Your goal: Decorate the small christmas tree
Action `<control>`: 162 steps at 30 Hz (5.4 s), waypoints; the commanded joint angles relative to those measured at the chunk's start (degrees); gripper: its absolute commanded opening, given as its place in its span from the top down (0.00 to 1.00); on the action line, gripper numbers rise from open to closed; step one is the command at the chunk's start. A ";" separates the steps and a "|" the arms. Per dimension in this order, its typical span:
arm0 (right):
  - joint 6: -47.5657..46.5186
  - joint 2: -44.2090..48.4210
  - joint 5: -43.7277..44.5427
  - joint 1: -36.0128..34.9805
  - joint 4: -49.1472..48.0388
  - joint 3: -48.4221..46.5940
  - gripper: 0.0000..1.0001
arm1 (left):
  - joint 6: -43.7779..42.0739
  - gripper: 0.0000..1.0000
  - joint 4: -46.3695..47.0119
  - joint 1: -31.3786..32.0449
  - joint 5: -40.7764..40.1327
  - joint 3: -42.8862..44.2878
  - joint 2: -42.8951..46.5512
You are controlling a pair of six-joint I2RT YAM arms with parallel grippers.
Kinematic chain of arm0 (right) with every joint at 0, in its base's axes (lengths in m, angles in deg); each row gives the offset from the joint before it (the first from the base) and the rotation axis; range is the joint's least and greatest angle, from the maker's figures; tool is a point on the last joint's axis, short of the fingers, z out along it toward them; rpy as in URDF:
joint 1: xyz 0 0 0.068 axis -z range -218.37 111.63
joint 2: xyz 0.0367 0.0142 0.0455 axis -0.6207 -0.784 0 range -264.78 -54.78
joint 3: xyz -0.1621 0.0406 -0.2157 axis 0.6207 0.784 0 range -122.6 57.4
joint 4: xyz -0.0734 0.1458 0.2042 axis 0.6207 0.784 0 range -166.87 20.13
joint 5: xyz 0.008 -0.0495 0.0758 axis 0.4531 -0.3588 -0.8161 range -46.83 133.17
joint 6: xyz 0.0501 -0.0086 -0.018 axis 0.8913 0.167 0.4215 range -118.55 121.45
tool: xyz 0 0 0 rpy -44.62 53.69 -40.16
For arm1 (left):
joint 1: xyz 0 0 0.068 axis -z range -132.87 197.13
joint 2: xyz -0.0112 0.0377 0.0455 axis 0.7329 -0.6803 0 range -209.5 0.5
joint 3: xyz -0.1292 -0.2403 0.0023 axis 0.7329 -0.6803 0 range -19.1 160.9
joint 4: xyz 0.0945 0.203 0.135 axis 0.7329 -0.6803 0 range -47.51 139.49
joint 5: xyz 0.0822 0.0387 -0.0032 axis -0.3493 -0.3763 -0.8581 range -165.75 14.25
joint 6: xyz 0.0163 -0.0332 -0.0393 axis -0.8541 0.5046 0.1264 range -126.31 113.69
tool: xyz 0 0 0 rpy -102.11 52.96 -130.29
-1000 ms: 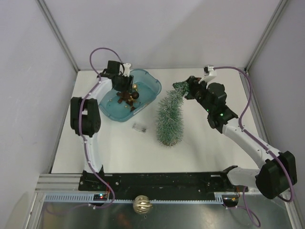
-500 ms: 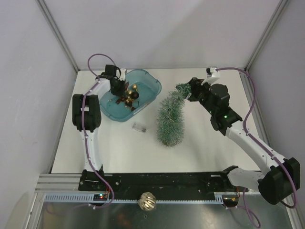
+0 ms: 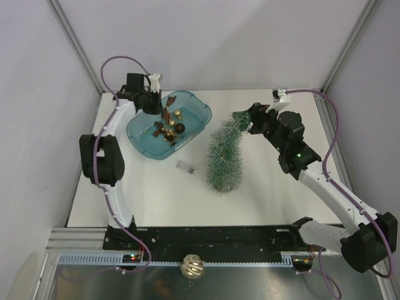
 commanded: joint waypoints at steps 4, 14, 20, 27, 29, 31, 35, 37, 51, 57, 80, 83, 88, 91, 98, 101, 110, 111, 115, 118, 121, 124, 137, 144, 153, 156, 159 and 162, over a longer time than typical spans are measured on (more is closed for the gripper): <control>-0.94 2.29 0.68 -0.34 0.15 -2.26 0.34 | 1.52 1.00 0.95 0.83 4.74 -0.03 14.04; -0.26 2.33 0.60 -0.28 0.44 -2.29 0.26 | -1.16 0.92 0.91 1.89 -2.69 -6.82 14.26; -0.58 3.02 0.72 -0.44 0.86 -2.32 0.23 | -0.23 0.85 1.19 1.65 -12.77 -7.97 9.32; -1.07 3.35 1.29 -0.68 1.45 -2.22 0.18 | 1.30 0.13 3.04 2.74 -7.99 -9.31 11.58; -1.25 3.58 1.63 -0.66 1.52 -2.25 0.17 | -0.29 0.03 3.85 4.16 -5.42 -9.08 12.02; -1.38 3.73 1.71 -0.70 1.32 -2.27 0.17 | -1.57 0.01 4.36 5.77 -4.29 -7.75 10.92; -1.44 3.91 2.53 -0.86 1.22 -2.35 0.17 | -2.83 0.04 4.55 8.08 -4.23 -3.05 4.72; -1.78 4.36 3.65 -0.94 1.58 -2.30 0.17 | -3.88 0.08 4.60 8.88 -4.81 -1.41 1.01; -2.86 5.90 4.89 0.04 3.31 -2.29 0.04 | -8.73 0.40 4.63 10.71 -8.41 2.39 -8.93; -3.01 6.41 4.86 1.08 3.64 -2.27 0.03 | -9.11 0.64 4.70 11.35 -7.41 2.16 -9.04; -4.14 10.70 5.64 4.22 8.35 -2.31 0.02 | -2.88 0.47 4.56 9.80 -8.29 15.64 -10.92; -4.03 10.33 5.92 4.24 8.12 -2.28 0.01 | -3.05 0.42 4.52 10.26 -7.58 16.86 -12.75; -4.11 9.80 5.84 4.22 7.79 -2.30 0.01 | -2.91 0.33 4.50 11.01 -7.78 16.88 -15.43; -4.08 9.55 5.90 4.21 7.99 -2.29 0.01 | -2.63 0.33 4.43 11.14 -7.22 16.56 -16.87; -4.66 10.18 9.90 4.82 9.99 -2.22 0.01 | -3.01 0.34 4.41 12.01 -6.52 15.48 -18.61; -4.55 9.81 10.97 5.38 10.86 -2.23 0.01 | -3.11 0.36 4.47 12.33 -6.39 15.52 -19.24; -3.94 7.90 5.66 6.35 4.08 -2.28 0.01 | -3.40 0.67 4.49 12.40 -5.09 15.25 -20.87; -2.83 7.55 4.40 6.73 2.27 -2.50 0.01 | -3.39 0.70 4.48 12.46 -4.87 15.17 -20.86; 0.52 6.91 -2.09 7.34 -3.34 -3.08 0.01 | -3.54 0.84 4.50 12.37 -4.28 14.63 -20.47; 2.59 6.91 -5.70 8.03 -5.38 -3.99 0.01 | -3.96 0.91 4.48 12.38 -4.11 14.07 -19.74; 5.43 7.41 -10.49 9.90 -7.18 -4.26 0.01 | -4.35 0.94 4.53 12.42 -3.79 13.17 -18.63; 7.00 8.59 -12.89 11.14 -7.50 -4.31 0.01 | -4.62 0.95 4.53 12.38 -3.71 12.19 -17.30; 13.23 10.21 -20.30 17.75 -8.20 -4.31 0.01 | -5.24 0.97 4.47 12.42 -3.21 8.03 -7.58; 15.40 12.03 -24.12 21.48 -9.50 -4.49 0.01 | -4.95 0.98 4.47 12.26 -2.30 6.45 -3.49; 10.55 14.13 -22.29 22.97 -4.03 -5.09 0.01 | -4.73 0.49 4.50 12.71 -1.76 9.04 -7.91; 8.80 14.81 -21.13 22.94 -2.33 -5.10 0.01 | -5.03 0.30 4.52 13.10 -1.83 11.82 -11.60; 7.64 15.08 -20.42 22.96 -1.00 -5.10 0.01 | -5.78 0.26 4.53 13.51 -1.35 15.25 -15.50; 6.89 15.14 -20.16 22.96 -0.06 -5.12 0.01 | -7.20 0.23 4.48 13.82 -0.47 18.52 -18.42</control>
